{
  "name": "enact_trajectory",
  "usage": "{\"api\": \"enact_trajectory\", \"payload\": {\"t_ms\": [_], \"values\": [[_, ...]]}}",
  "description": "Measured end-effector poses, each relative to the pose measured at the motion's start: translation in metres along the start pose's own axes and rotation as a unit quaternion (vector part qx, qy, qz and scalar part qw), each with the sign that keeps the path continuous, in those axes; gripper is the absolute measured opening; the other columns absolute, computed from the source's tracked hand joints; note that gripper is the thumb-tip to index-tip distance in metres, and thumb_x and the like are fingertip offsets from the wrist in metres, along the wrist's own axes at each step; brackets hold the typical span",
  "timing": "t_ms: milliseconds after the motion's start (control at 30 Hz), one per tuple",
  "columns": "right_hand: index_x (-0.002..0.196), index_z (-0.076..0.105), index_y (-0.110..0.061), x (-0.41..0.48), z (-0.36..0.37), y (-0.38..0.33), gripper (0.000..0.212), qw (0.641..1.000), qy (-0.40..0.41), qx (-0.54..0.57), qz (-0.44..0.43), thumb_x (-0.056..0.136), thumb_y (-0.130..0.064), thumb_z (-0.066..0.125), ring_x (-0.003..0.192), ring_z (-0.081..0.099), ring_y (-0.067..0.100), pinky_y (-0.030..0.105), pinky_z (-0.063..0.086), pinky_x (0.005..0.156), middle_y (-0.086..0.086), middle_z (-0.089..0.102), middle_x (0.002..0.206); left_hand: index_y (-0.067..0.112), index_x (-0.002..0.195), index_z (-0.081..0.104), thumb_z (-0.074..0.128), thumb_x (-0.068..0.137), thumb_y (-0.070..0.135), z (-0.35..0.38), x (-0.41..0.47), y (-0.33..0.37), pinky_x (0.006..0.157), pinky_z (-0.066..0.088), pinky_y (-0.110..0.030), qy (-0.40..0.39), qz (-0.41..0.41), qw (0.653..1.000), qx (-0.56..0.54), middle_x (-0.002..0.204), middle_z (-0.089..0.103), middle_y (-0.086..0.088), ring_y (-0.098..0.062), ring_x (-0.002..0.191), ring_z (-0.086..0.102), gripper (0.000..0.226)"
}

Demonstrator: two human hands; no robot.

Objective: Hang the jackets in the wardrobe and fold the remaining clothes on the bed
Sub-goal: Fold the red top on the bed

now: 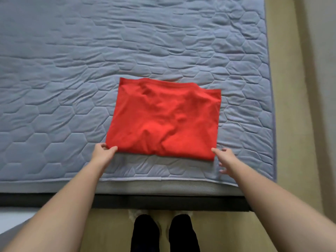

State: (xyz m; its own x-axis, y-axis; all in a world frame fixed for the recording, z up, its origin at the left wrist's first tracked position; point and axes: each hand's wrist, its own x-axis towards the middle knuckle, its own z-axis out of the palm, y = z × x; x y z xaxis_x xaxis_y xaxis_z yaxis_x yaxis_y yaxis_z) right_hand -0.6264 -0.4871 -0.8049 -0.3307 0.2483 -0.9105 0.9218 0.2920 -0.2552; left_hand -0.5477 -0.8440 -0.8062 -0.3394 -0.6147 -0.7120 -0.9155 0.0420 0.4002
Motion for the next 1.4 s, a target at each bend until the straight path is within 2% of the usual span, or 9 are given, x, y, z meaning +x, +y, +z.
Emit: {"api": "enact_trajectory", "payload": {"t_ms": [133,300,600,667,867,1067,1133,1233,1400], "values": [[0.134,0.040,-0.014,0.040,0.028,0.007,0.053,0.998,0.014,0.049,-0.034,0.089,-0.030,0.063,0.107,0.052,0.024,0.038,0.045,0.077,0.004,0.051,0.118,0.004,0.137,0.036,0.067,0.086,0.025,0.027,0.041,-0.011,0.096,0.046,-0.045,0.024,0.002,0.997,-0.071,0.136,0.049,-0.014,-0.027,0.117,0.052,0.064],[0.086,0.059,-0.012,0.058,0.042,0.030,0.005,0.990,0.041,0.056,-0.122,0.090,-0.013,0.063,0.039,0.052,0.003,0.014,0.037,0.032,0.006,0.056,0.069,0.000,0.124,0.056,0.066,0.087,0.015,0.037,0.069,-0.024,0.088,0.049,-0.034,0.015,0.051,0.991,-0.125,0.121,0.061,-0.017,-0.018,0.094,0.056,0.042],[0.110,0.061,0.000,-0.009,0.011,0.115,0.025,0.999,0.021,-0.044,0.004,0.090,-0.015,0.063,0.072,0.055,0.020,0.035,0.050,0.064,0.013,0.060,0.095,-0.007,0.120,0.056,0.064,0.087,0.003,-0.015,-0.012,-0.118,0.076,0.055,-0.039,-0.112,-0.116,0.986,-0.046,0.116,0.062,-0.022,-0.027,0.083,0.058,0.036],[0.118,0.057,0.000,-0.010,0.010,0.107,0.034,0.991,0.043,-0.126,-0.020,0.089,-0.016,0.064,0.087,0.059,0.029,0.040,0.049,0.077,0.015,0.062,0.105,-0.006,0.120,0.056,0.068,0.084,0.007,-0.016,-0.011,-0.109,0.089,0.051,-0.044,-0.097,-0.066,0.991,0.058,0.119,0.061,-0.024,-0.031,0.096,0.060,0.039],[0.139,0.038,-0.015,0.017,0.024,0.003,0.065,0.834,0.225,-0.364,-0.350,0.080,-0.022,0.065,0.129,0.039,0.031,0.047,0.033,0.101,0.010,0.042,0.139,0.006,0.130,0.046,0.071,0.078,0.016,0.002,0.030,-0.007,0.099,0.039,-0.047,0.046,0.346,0.886,0.304,0.125,0.048,-0.021,-0.038,0.117,0.047,0.058],[0.147,0.024,-0.034,0.060,0.052,-0.090,0.095,0.673,0.016,-0.572,-0.468,0.069,-0.021,0.077,0.142,0.023,0.022,0.044,0.032,0.107,0.002,0.010,0.159,0.020,0.148,0.024,0.079,0.071,0.021,0.046,0.082,0.087,0.109,0.033,-0.042,-0.102,0.549,0.690,0.460,0.154,0.023,-0.012,-0.029,0.136,0.033,0.095],[0.139,0.041,-0.029,0.071,0.058,-0.107,0.080,0.636,-0.042,-0.605,-0.477,0.068,-0.016,0.077,0.135,0.035,0.026,0.040,0.038,0.103,0.007,0.024,0.154,0.023,0.148,0.024,0.081,0.069,0.018,0.054,0.095,0.102,0.105,0.036,-0.037,-0.178,0.535,0.658,0.499,0.149,0.031,-0.013,-0.028,0.131,0.039,0.098],[0.104,0.067,-0.012,0.077,0.055,-0.123,0.035,0.671,-0.081,-0.526,-0.517,0.071,-0.008,0.077,0.095,0.059,0.022,0.022,0.041,0.078,0.008,0.064,0.105,0.021,0.133,0.045,0.078,0.072,0.014,0.052,0.099,0.110,0.080,0.040,-0.028,-0.196,0.535,0.694,0.439,0.117,0.060,-0.010,-0.029,0.104,0.058,0.070],[0.082,0.062,-0.021,0.077,0.040,-0.146,0.014,0.793,-0.230,-0.415,-0.382,0.084,-0.010,0.070,0.059,0.049,0.000,0.010,0.038,0.054,-0.005,0.058,0.070,0.019,0.094,0.066,0.071,0.083,0.025,0.032,0.112,0.133,0.066,0.043,-0.023,-0.306,0.403,0.762,0.404,0.087,0.068,-0.003,-0.013,0.075,0.058,0.014]]}}
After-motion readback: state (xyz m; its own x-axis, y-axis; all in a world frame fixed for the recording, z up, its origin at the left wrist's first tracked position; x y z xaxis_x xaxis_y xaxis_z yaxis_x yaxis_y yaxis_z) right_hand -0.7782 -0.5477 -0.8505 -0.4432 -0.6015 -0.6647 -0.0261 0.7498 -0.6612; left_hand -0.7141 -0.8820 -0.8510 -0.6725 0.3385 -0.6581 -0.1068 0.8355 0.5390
